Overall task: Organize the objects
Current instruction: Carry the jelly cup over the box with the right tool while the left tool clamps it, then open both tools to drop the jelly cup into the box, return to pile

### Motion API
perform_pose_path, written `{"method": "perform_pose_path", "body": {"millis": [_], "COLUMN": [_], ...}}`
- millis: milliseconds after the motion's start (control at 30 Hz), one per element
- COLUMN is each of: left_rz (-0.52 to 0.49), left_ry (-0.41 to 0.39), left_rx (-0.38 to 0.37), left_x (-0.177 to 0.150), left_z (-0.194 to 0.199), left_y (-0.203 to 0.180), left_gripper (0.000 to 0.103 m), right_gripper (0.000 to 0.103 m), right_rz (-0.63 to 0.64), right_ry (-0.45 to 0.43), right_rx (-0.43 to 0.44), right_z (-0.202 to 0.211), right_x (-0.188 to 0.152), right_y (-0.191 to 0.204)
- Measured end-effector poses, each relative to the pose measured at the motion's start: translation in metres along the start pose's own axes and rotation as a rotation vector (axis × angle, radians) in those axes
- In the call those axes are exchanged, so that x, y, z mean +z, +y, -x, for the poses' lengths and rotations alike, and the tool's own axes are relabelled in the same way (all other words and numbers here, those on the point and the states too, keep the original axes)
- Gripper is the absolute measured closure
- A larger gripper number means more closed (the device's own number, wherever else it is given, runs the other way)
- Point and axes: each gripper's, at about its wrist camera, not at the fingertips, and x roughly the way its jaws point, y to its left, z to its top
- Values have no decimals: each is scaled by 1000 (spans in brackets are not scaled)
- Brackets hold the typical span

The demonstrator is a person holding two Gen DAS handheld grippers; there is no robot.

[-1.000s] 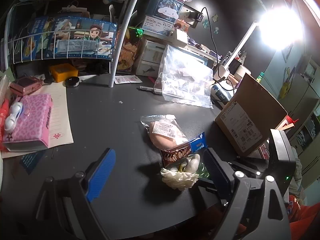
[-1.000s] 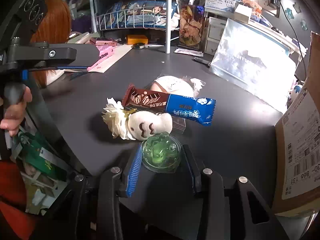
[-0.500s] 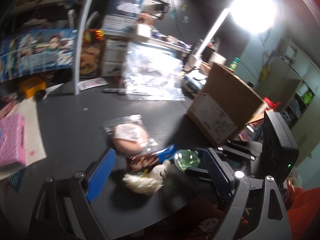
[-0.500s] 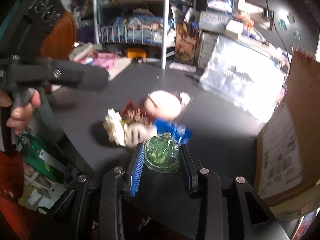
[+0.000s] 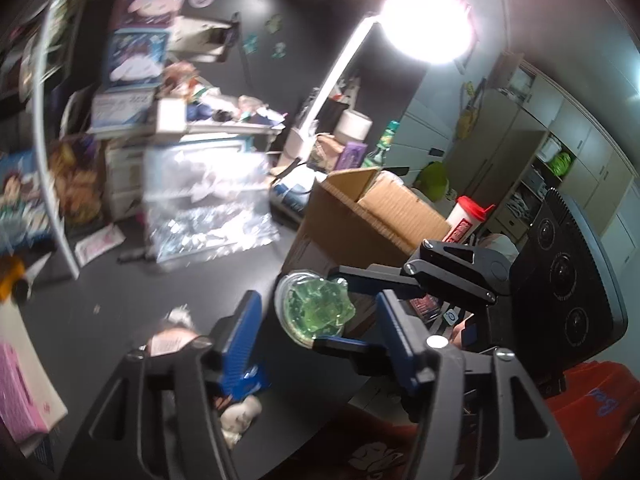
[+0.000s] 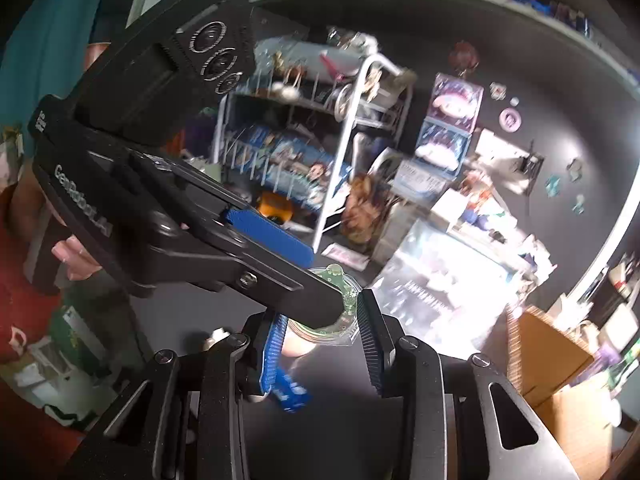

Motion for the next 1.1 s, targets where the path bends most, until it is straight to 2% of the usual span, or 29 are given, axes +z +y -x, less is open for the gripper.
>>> {"method": "perform_pose_path", "body": {"millis": [67, 267, 500, 733, 900, 933, 1033, 1100], "left_rz": [-15, -71, -120, -124, -107, -113, -127, -123], "left_ry": [5, 33, 90, 176, 215, 217, 202, 183], "left_rx": [-4, -30, -82, -127, -138, -129, -113, -108], "left_x": [12, 48, 82, 102, 103, 102, 100, 101], "left_z": [-6, -37, -91, -144, -164, -165, -159, -151], "left_y": [-9, -39, -72, -84, -82, -83, -84, -82], "left_gripper": [56, 65, 65, 65, 65, 63, 40, 36], "right_gripper": [72, 72, 72, 72, 72, 70, 60, 59], "right_rz": [-11, -30, -115, -178, -195, -201, -205, -215], "right_ry": [-8, -18, 24, 121, 180, 191, 213, 216], "right_rx": [-13, -86, -154, -130, -110, -106, -116, -123], "right_z": [7, 30, 52, 48, 41, 39, 37, 37], "right_x": [2, -3, -27, -48, -56, -58, -61, -62], "right_y": [-14, -51, -108, -155, -164, -165, -166, -169]}}
